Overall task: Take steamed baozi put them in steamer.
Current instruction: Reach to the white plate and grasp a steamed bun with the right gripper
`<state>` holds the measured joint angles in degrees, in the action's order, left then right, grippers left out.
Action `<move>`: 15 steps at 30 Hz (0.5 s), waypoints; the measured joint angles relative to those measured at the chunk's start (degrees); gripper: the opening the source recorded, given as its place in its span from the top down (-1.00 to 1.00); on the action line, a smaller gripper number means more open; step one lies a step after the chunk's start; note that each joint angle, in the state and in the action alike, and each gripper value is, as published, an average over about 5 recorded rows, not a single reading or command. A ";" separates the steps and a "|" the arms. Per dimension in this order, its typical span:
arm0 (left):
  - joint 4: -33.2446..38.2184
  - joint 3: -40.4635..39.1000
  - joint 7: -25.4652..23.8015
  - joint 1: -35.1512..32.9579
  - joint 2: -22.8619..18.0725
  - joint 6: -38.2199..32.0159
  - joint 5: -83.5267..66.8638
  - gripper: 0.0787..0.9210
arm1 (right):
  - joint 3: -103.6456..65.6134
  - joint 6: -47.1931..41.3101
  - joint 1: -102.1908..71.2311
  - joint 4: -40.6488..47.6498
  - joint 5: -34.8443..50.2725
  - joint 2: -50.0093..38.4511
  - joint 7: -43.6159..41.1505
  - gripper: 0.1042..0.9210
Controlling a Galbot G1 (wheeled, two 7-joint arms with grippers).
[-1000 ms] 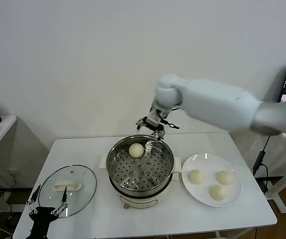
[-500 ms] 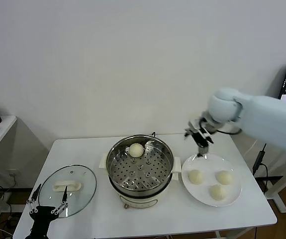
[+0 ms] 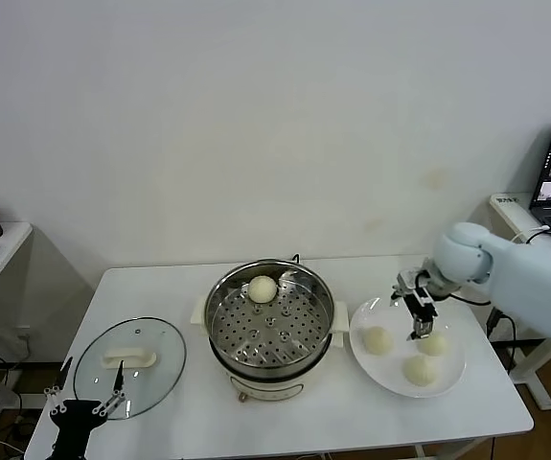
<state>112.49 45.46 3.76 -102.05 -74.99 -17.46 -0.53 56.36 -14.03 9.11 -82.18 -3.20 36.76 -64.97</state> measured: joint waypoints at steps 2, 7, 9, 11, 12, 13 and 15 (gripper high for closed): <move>0.00 0.19 0.00 -0.04 -0.04 0.01 0.03 -0.77 | -1.33 0.69 -1.89 1.48 -0.89 1.14 0.07 -0.76; -0.14 0.64 0.00 -0.15 -0.15 0.03 0.06 -0.77 | -4.18 2.19 -5.90 5.18 -3.24 4.23 0.37 -0.76; -0.22 0.81 0.00 -0.16 -0.17 0.03 0.06 -0.77 | -5.14 2.62 -7.10 6.55 -4.11 5.35 0.64 -0.76; -0.30 0.93 0.00 -0.12 -0.16 0.03 0.06 -0.77 | -6.04 3.00 -8.10 7.85 -4.95 6.41 1.01 -0.76; -0.35 0.97 0.00 -0.09 -0.17 0.03 0.05 -0.77 | -6.44 3.17 -8.53 8.44 -5.34 6.90 1.18 -0.76; -0.40 1.00 0.00 -0.04 -0.16 0.03 0.05 -0.77 | -6.80 3.31 -8.93 9.04 -5.71 7.37 1.34 -0.76; -0.48 1.03 0.00 0.05 -0.16 0.03 0.04 -0.77 | -7.39 3.49 -9.62 10.06 -6.34 8.25 1.59 -0.76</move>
<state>112.00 46.49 3.76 -102.00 -75.16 -17.43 -0.49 48.98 -10.53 -0.51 -72.12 -9.54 45.01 -63.38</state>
